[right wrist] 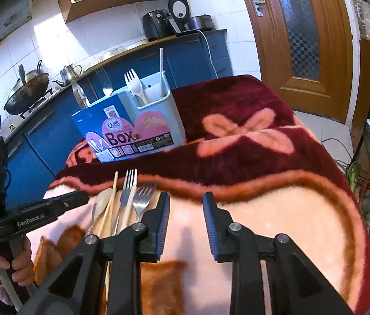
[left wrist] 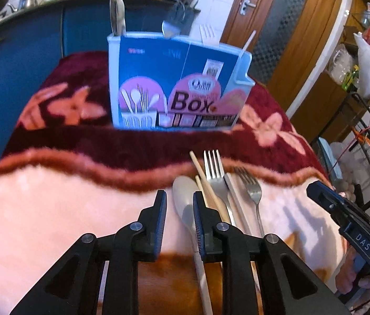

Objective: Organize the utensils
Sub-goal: 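Move both open tools back over the remaining utensils on the blanket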

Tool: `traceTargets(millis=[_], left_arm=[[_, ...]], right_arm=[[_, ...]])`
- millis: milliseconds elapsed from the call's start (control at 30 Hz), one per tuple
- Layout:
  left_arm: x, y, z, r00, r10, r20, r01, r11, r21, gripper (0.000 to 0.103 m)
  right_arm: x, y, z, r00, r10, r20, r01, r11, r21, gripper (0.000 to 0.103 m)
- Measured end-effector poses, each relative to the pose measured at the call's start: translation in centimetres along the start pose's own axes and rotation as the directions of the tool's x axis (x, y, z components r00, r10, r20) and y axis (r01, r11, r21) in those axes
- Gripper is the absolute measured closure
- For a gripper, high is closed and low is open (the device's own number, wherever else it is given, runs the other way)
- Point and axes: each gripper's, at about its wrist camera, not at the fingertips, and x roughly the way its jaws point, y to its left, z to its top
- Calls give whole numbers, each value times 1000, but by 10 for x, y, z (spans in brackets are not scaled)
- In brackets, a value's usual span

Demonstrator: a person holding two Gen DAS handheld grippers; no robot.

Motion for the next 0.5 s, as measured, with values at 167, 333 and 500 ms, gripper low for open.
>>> traceTargets(millis=[167,333,500], left_arm=[[11,1,-1,999,2,-40,-2,1000,-2,78],[19,0,-3,997,-14,-70,14,1000,-1,70],[24,-3,0,996,-28,-79,28,1000,2,70]], right_arm=[[3,-6,-3,1000,9,-7,-9,1000,18,74],[7,-10,-5,1000,20,-14,-20,999,30,74],[9,-13,-6,1000,26,-18,-25,999,42,74]])
